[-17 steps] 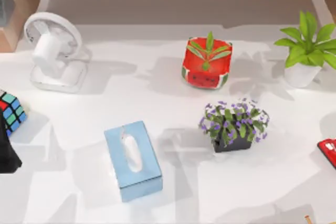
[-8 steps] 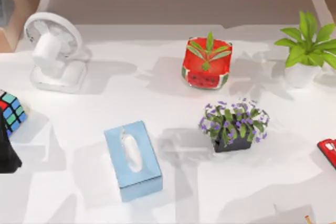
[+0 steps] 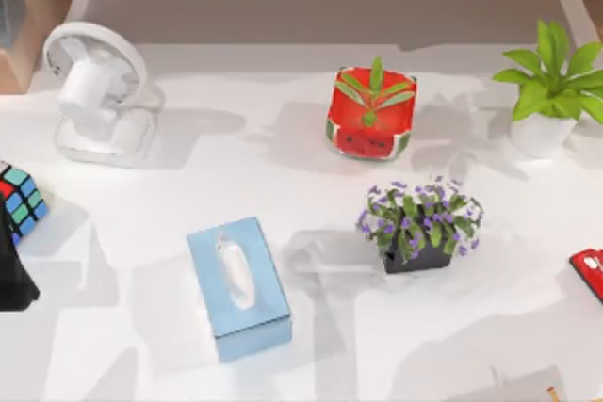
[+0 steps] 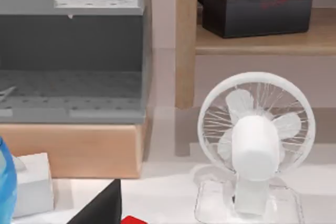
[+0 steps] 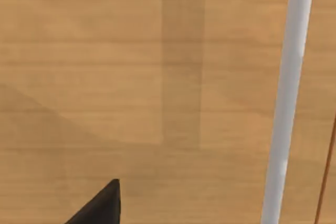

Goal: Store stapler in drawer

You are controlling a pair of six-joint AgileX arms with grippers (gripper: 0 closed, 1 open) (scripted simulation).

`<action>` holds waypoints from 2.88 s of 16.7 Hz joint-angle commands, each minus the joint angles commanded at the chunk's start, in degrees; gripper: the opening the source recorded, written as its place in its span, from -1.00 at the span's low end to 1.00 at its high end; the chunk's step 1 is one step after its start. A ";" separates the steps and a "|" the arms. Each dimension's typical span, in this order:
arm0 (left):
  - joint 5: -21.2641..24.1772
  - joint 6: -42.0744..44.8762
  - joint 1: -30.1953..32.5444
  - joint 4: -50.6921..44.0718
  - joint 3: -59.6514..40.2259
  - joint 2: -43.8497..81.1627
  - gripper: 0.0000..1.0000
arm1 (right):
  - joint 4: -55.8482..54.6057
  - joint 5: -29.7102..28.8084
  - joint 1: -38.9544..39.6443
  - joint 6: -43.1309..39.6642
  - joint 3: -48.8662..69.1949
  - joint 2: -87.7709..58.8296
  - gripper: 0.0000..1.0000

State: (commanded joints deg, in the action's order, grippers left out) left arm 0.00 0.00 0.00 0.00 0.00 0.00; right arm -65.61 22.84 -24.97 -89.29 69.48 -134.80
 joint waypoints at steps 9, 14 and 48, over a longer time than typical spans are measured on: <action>0.00 0.00 0.00 0.00 0.00 0.00 1.00 | 0.05 -0.01 0.02 0.00 0.09 -0.04 0.10; 0.00 0.00 0.00 0.00 0.00 0.00 1.00 | 0.05 -0.01 0.02 0.00 0.09 -0.04 -0.66; 0.00 0.00 0.00 0.00 0.00 0.00 1.00 | -14.78 7.54 -7.28 0.26 -26.16 11.10 -1.00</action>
State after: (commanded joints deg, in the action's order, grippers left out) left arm 0.00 0.00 0.00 0.00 0.00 0.00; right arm -80.40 30.38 -32.25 -89.03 43.32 -123.70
